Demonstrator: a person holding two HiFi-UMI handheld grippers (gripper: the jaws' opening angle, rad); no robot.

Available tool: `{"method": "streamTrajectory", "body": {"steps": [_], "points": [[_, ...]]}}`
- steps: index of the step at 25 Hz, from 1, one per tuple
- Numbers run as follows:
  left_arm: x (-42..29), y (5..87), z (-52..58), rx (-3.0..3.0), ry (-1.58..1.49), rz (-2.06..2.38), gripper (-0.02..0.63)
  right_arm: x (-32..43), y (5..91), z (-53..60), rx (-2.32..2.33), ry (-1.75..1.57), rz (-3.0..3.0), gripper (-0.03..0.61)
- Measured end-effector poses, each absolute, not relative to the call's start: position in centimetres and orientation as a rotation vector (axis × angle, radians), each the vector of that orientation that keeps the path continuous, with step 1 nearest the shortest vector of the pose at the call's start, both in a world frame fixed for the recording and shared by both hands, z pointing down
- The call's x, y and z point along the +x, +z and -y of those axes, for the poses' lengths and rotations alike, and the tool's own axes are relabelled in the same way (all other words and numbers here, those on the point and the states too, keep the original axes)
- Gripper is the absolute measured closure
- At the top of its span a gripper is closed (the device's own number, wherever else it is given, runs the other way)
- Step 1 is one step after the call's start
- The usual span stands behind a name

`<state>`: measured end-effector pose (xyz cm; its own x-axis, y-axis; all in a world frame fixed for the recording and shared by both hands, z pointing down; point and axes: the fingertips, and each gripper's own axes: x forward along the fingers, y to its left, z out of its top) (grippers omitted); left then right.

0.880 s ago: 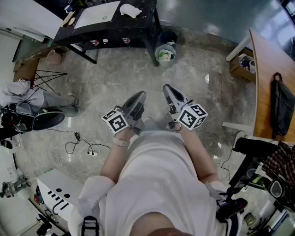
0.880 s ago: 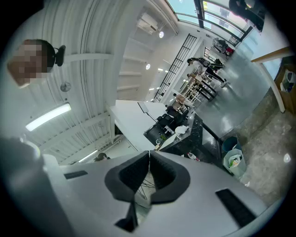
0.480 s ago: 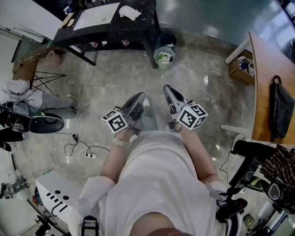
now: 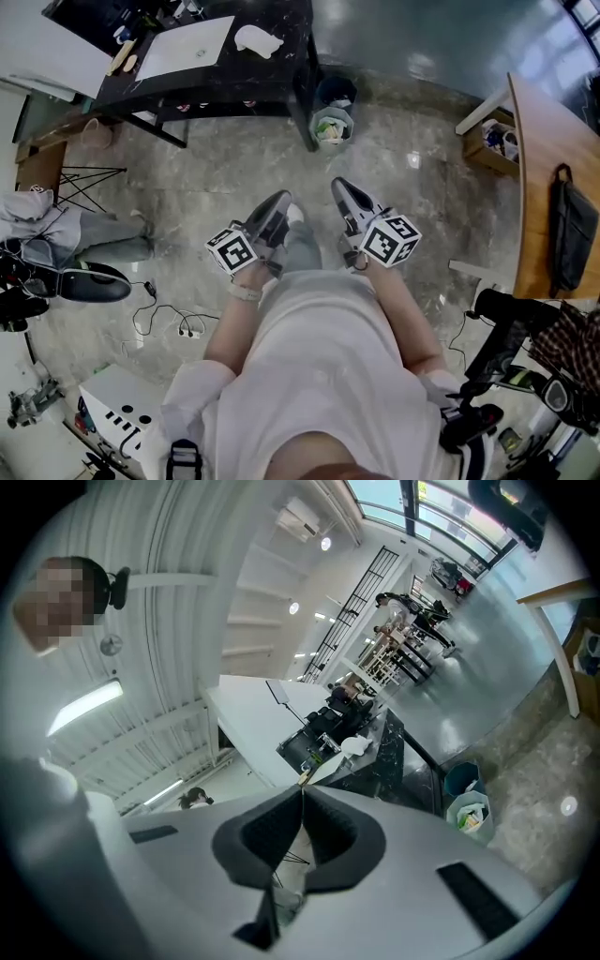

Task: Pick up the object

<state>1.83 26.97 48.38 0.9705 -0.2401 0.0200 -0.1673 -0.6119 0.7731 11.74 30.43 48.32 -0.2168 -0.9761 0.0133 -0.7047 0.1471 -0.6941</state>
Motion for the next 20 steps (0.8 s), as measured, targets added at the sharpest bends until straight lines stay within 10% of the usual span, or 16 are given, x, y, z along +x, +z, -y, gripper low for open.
{"method": "streamTrajectory", "body": {"steps": [20], "points": [[0.5, 50.0, 0.4, 2.118, -0.180, 0.273, 0.609, 11.3, 50.1, -3.0, -1.709, -0.950, -2.016, 0.560]]}}
